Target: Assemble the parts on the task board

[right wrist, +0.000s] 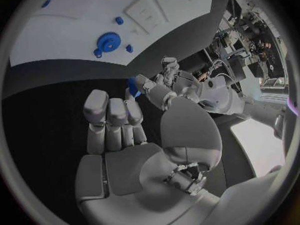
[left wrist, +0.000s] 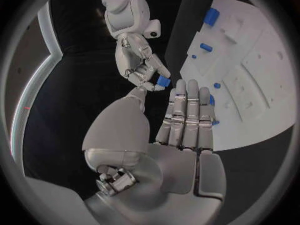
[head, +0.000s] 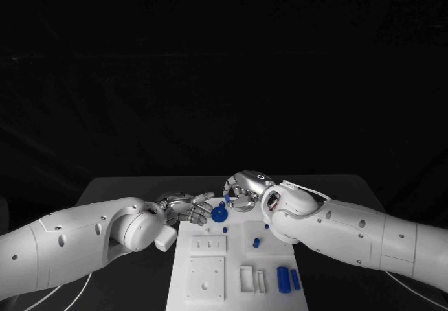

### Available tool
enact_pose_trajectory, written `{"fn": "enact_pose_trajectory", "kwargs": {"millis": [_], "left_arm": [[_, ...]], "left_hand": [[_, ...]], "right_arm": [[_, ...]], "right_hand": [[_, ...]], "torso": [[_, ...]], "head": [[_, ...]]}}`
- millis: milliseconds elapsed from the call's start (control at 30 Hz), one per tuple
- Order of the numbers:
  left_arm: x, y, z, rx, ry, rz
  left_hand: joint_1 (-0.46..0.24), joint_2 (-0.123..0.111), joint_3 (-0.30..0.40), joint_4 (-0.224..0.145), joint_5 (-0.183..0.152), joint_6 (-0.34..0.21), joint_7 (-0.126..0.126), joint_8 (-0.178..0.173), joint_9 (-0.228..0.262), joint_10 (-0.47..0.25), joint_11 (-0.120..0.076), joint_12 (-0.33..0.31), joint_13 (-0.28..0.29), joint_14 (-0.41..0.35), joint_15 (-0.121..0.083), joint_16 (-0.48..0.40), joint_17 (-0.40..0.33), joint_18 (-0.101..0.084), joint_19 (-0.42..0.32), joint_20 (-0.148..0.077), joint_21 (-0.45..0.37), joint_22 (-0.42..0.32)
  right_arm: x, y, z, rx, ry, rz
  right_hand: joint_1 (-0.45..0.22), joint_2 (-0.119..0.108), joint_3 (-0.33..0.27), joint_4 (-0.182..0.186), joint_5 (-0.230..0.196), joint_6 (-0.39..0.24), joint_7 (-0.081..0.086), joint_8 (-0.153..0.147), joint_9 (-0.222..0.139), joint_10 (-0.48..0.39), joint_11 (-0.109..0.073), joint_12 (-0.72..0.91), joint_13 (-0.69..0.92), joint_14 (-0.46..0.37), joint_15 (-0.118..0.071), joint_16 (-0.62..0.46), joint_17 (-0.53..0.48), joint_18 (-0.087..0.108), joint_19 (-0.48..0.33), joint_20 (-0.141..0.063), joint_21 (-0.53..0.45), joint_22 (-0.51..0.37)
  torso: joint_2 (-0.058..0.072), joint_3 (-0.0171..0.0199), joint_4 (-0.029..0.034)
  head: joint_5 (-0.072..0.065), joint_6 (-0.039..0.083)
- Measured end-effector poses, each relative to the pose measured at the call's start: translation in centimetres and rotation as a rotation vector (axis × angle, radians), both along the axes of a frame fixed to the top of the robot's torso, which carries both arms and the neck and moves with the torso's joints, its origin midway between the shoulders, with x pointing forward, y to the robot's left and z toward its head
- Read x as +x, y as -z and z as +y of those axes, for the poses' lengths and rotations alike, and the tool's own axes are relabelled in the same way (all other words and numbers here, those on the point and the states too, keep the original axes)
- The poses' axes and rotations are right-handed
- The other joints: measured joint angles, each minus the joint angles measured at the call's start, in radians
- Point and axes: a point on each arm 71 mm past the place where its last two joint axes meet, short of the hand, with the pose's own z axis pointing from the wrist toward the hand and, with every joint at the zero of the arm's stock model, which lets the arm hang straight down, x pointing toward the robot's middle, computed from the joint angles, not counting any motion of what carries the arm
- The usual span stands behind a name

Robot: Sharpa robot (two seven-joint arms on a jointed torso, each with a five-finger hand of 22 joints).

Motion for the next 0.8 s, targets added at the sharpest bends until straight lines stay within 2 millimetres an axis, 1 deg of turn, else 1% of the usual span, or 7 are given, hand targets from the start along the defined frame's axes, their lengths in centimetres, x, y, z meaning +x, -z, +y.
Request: {"fn": "enact_pose_trajectory", "kwargs": {"millis": [167,267,367,433,500,700,800], "left_arm": [[-0.1,0.0,-0.3,0.001,0.006,0.005],[-0.1,0.0,-0.5,0.000,0.009,0.005],[-0.1,0.0,-0.7,-0.001,0.010,0.005],[-0.1,0.0,-0.7,-0.001,0.010,0.005],[-0.1,0.0,-0.8,-0.002,0.011,0.005],[-0.1,0.0,-1.0,-0.002,0.016,0.007],[-0.2,0.1,-1.0,0.002,0.017,0.012]], "left_hand": [[0.032,0.007,-0.019,0.003,0.061,0.000,0.000,0.005,0.003,0.001,-0.001,0.000,0.007,0.000,0.000,0.004,0.003,0.000,-0.007,0.000,0.004,0.000],[0.039,0.013,-0.027,0.003,0.172,0.000,0.000,0.005,0.005,0.001,-0.001,0.000,0.012,0.000,0.000,0.004,0.003,0.000,-0.007,0.000,0.004,0.000],[0.039,0.013,-0.029,0.001,0.227,0.000,0.000,0.005,0.005,0.001,-0.001,0.000,0.013,-0.004,0.003,0.004,0.004,0.000,-0.011,0.004,0.008,0.000],[0.039,0.013,-0.029,0.001,0.349,0.000,0.000,0.005,0.007,0.001,-0.001,0.000,0.015,-0.004,0.003,0.004,0.004,0.000,-0.014,0.007,0.008,0.000],[0.045,0.020,-0.024,-0.003,0.412,0.000,0.000,0.005,0.009,0.001,-0.001,0.000,0.018,-0.004,0.003,0.004,0.005,0.000,-0.018,0.004,0.008,0.000],[0.050,0.025,-0.022,-0.005,0.437,0.000,0.000,0.009,0.012,0.001,-0.001,0.000,0.021,-0.007,0.000,0.005,0.006,0.000,-0.018,0.004,0.008,0.000],[0.034,0.010,-0.026,-0.001,0.397,0.000,0.000,0.009,0.014,0.001,-0.001,0.000,0.025,-0.007,0.000,0.008,0.007,-0.001,-0.018,0.004,0.012,0.000]], "right_arm": [[-0.3,0.1,0.9,-0.004,-0.015,0.003],[-0.5,0.2,1.1,-0.005,-0.022,0.005],[-0.6,0.3,1.4,-0.007,-0.027,0.008],[-0.8,0.4,1.7,-0.006,-0.034,0.011],[-1.0,0.5,2.0,-0.006,-0.040,0.014],[-1.2,0.7,2.2,-0.006,-0.047,0.018],[-1.3,0.7,2.3,-0.005,-0.049,0.018]], "right_hand": [[0.000,0.000,-0.001,-0.001,0.000,0.000,0.000,0.000,0.000,0.000,0.000,0.000,0.000,0.003,-0.003,0.000,0.000,0.000,0.000,0.000,0.000,0.000],[0.000,0.000,-0.001,-0.001,0.000,0.000,0.000,0.000,0.000,0.000,0.000,0.000,0.001,0.003,-0.003,0.000,0.000,0.000,0.000,0.000,0.000,0.000],[-0.001,0.000,-0.001,-0.001,0.000,0.000,0.000,0.000,0.000,0.000,0.000,0.000,0.001,0.003,-0.003,0.000,0.000,0.001,0.000,0.000,0.000,0.000],[-0.003,0.003,-0.001,-0.001,0.000,0.000,0.000,0.000,0.000,0.000,0.000,0.000,0.001,0.003,-0.003,0.000,0.000,0.001,0.000,0.000,0.000,0.000],[-0.006,0.003,-0.001,-0.001,0.000,0.000,0.000,0.000,0.000,0.000,0.000,0.000,0.001,0.004,-0.003,0.000,0.000,0.002,0.000,0.000,0.000,0.000],[-0.008,0.000,0.001,-0.004,0.004,0.000,0.000,0.000,0.000,0.000,0.000,0.000,0.001,0.004,-0.003,0.000,0.000,0.003,0.000,0.000,0.000,0.000],[-0.009,-0.001,0.002,-0.004,0.004,0.000,0.000,0.000,0.000,0.000,0.000,0.000,0.001,0.004,-0.003,0.000,0.000,0.003,0.002,0.002,0.000,0.000]], "torso": [[0.000,-0.0005,-0.0002],[0.000,-0.0004,-0.0005],[0.000,-0.0024,0.0018],[0.000,-0.0035,0.0035],[0.000,-0.0047,0.0052],[0.001,-0.0054,0.0071],[0.001,-0.0058,0.0075]], "head": [[0.002,-0.004],[0.005,-0.006],[0.005,-0.009],[0.004,-0.011],[0.002,-0.012],[0.001,-0.014],[0.003,-0.015]]}}
